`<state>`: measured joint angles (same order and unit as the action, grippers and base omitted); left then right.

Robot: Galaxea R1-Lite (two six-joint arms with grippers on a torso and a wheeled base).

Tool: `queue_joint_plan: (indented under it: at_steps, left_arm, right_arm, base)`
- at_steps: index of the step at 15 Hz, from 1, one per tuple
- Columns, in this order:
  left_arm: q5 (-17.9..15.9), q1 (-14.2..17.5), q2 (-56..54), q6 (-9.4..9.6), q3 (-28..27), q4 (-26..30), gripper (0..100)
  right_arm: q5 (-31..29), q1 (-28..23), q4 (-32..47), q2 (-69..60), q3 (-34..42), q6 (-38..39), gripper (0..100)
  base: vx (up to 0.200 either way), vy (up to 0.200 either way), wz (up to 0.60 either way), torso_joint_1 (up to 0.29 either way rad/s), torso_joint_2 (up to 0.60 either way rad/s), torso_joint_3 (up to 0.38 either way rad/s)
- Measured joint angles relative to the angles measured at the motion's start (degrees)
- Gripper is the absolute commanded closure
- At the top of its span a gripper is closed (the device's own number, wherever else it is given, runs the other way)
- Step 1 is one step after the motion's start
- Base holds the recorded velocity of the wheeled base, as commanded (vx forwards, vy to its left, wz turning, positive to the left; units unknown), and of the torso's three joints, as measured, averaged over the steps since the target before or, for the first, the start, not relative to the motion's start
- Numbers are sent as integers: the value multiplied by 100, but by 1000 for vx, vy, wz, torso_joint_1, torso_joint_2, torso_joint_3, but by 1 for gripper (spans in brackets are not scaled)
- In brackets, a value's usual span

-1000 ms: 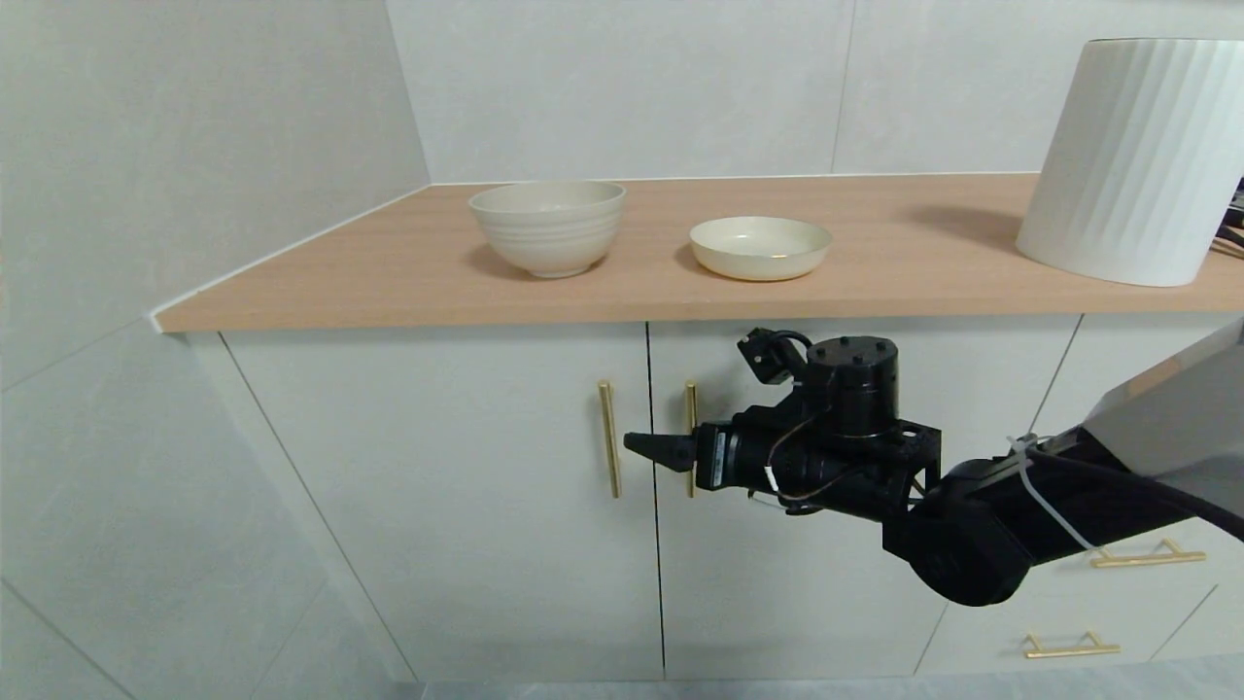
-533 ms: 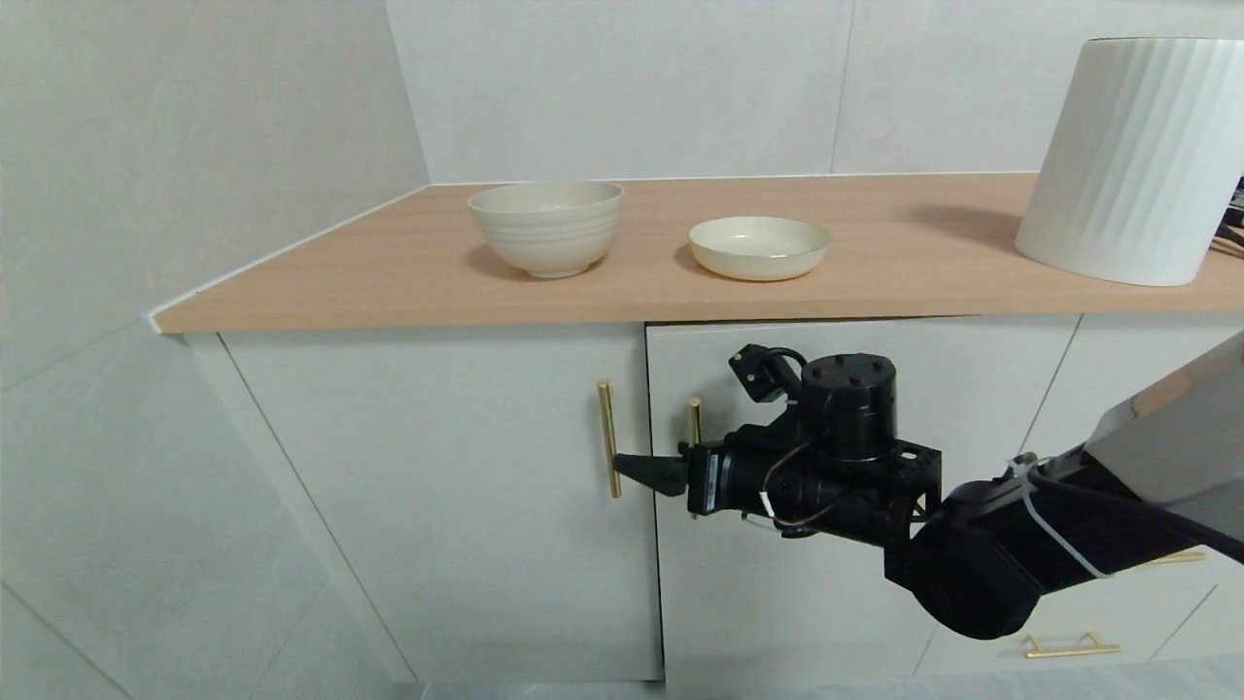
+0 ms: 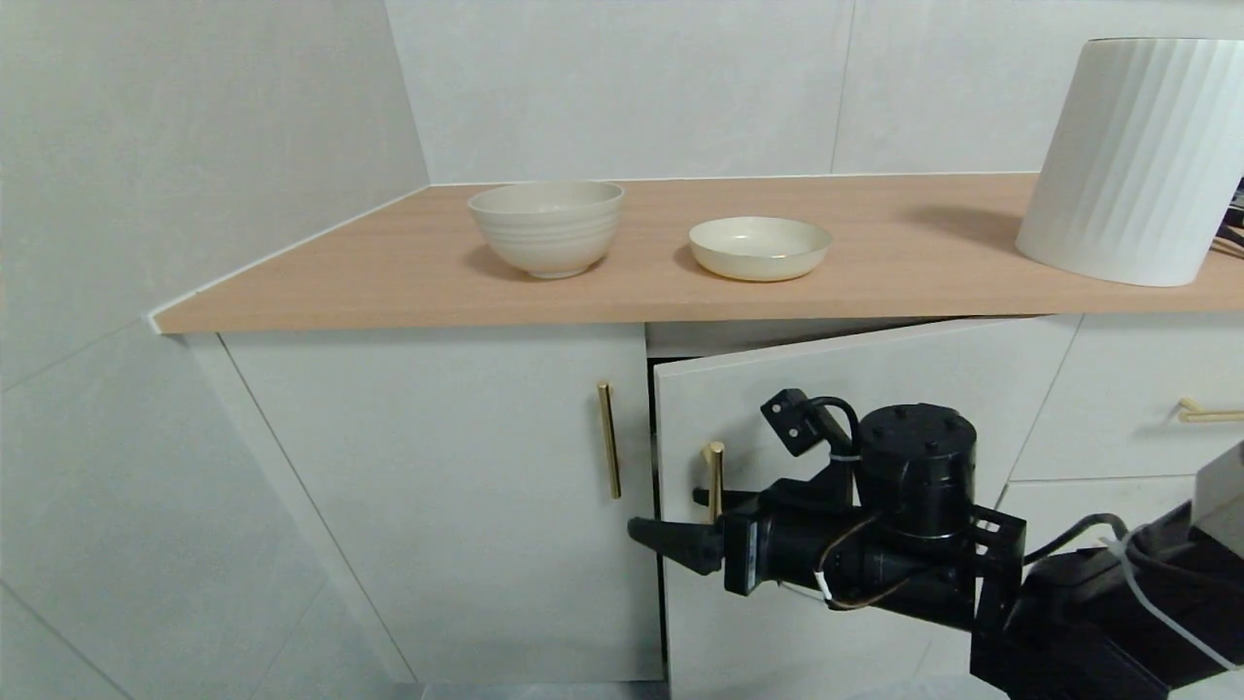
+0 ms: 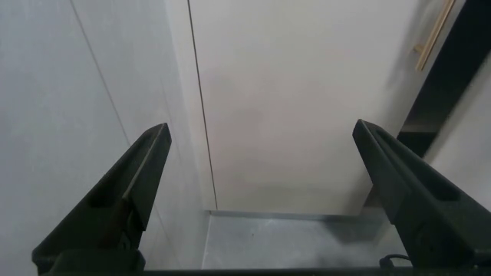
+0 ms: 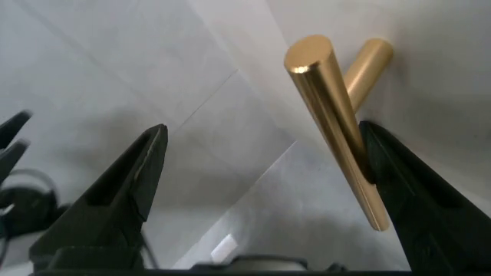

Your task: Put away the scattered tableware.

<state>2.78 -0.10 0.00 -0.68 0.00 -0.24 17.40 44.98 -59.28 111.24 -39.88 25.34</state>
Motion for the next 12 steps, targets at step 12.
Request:
queue_joint_plan:
  at_steps: [12]
  left_arm:
    - [-134, -21, 27, 68, -669, 152, 0]
  right_arm:
    - [145, 352, 46, -866, 844, 30, 0]
  base:
    - [0, 0, 0, 0, 0, 0]
